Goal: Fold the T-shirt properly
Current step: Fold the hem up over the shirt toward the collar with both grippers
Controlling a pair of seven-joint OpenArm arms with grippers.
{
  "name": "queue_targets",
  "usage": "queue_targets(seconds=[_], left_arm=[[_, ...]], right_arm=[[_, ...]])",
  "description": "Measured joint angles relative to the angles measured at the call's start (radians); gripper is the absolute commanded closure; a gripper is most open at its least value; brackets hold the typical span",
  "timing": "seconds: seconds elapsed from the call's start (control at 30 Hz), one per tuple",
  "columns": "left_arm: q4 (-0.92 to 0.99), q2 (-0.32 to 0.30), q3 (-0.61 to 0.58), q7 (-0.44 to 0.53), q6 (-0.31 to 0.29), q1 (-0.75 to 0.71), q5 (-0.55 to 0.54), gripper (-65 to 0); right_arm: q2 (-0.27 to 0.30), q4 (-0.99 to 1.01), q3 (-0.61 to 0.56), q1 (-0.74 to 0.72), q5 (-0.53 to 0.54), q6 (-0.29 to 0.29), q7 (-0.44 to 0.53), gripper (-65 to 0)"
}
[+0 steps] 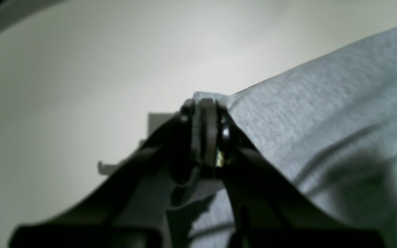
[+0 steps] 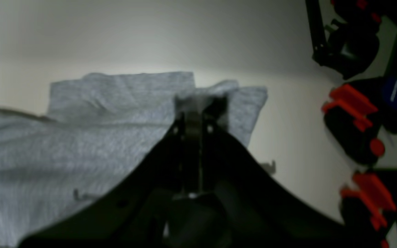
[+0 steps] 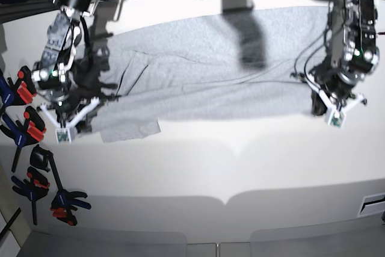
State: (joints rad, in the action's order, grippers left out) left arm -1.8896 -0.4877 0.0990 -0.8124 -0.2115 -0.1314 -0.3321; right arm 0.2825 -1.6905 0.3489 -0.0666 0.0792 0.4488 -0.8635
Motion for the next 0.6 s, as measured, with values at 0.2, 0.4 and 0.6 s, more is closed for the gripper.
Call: queue_targets(seconds=[0.2, 0.4, 0.6], left_arm=[[-0.085, 0.0, 0.032, -0.001, 0.069, -0.098, 0.098, 0.0], [-0.183, -0.001, 0.093, -0.047, 0.075, -0.213, 0.099, 0.0], [-0.186, 0.005, 0.092, -0.051, 0.073, -0.321, 0.091, 0.0]], right_arm=[[0.0, -0.017, 0.0, 0.089, 0.001, 0.0, -0.021, 0.0], [0.0, -0.018, -0.001, 0.174, 0.003, -0.005, -0.024, 0.0], [-0.001, -0.018, 0.0, 0.241, 0.005, -0.016, -0.02, 0.0]])
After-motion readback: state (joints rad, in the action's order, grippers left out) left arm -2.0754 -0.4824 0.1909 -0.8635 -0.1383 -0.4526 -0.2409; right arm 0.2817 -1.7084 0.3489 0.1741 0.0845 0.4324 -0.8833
